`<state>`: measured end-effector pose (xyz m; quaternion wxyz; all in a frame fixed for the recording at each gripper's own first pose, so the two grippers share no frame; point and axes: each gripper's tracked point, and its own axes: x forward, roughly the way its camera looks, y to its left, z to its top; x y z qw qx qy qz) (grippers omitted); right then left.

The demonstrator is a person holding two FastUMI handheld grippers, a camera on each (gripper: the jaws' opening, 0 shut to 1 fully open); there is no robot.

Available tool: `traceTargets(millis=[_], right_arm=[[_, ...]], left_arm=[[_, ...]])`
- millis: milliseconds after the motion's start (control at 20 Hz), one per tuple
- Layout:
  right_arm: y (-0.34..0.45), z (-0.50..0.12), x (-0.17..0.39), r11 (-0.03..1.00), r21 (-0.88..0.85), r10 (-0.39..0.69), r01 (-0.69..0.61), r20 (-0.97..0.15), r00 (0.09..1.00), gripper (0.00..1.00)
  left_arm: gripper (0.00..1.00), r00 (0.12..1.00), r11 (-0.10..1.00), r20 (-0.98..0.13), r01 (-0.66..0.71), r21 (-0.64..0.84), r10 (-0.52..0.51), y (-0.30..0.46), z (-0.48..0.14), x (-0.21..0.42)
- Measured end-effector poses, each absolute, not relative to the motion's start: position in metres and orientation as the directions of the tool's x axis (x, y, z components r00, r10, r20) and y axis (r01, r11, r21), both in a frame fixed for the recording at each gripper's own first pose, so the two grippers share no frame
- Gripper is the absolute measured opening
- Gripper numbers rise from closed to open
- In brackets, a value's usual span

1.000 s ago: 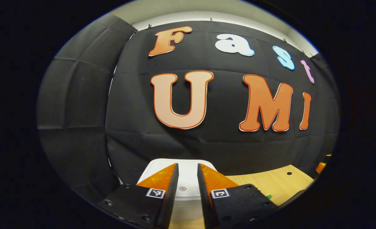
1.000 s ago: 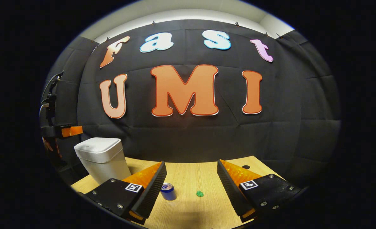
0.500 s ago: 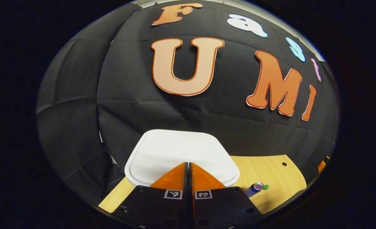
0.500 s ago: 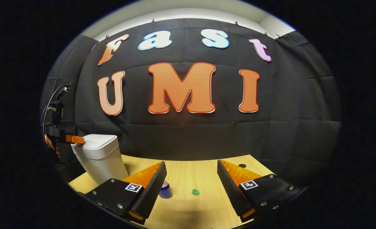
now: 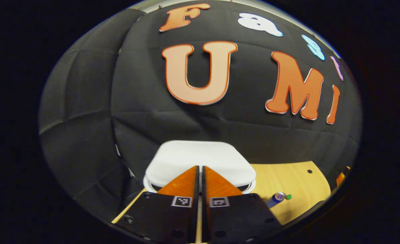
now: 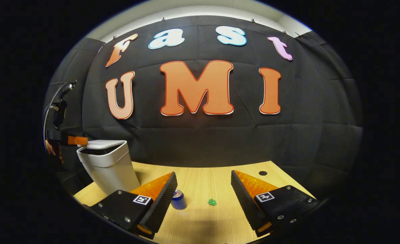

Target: Press the lid of the desktop garbage bin to open it, pick up the crumpled paper on the desktop and throw it into the bin, then pick up the pop can on the desktop and drop it into the bin, and finally close the garbage bin lid.

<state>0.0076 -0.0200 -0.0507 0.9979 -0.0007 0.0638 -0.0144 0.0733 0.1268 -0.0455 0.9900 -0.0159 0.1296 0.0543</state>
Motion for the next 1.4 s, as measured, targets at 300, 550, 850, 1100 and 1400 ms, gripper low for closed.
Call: traceTargets(millis=[300, 550, 850, 1100, 1400], right_arm=[[-0.029, -0.107, 0.034, 1.000, 0.012, -0.003, 0.006, -0.223, 0.975, 0.95], [-0.037, -0.207, 0.096, 0.997, -0.072, 0.001, -0.029, -0.368, 0.930, 0.96], [-0.044, -0.284, 0.146, 0.994, -0.094, -0.002, -0.050, -0.484, 0.875, 0.96], [-0.052, -0.321, 0.167, 0.993, -0.103, -0.015, -0.048, -0.538, 0.843, 0.95], [-0.053, -0.343, 0.169, 0.992, -0.119, -0.029, -0.049, -0.577, 0.816, 0.89]], left_arm=[[0.85, 1.000, 0.999, -0.010, 0.011, 0.038, -0.011, 0.042, 0.021, 0.015], [0.98, 0.993, 0.988, 0.007, 0.114, 0.106, -0.116, -0.020, 0.029, -0.019], [0.95, 0.996, 0.980, -0.053, 0.080, 0.183, -0.072, -0.028, 0.020, -0.033], [0.99, 0.996, 0.977, -0.089, 0.037, 0.209, -0.019, -0.024, 0.014, -0.037], [0.96, 0.993, 0.979, -0.121, 0.020, 0.202, 0.004, -0.026, 0.003, -0.036]])
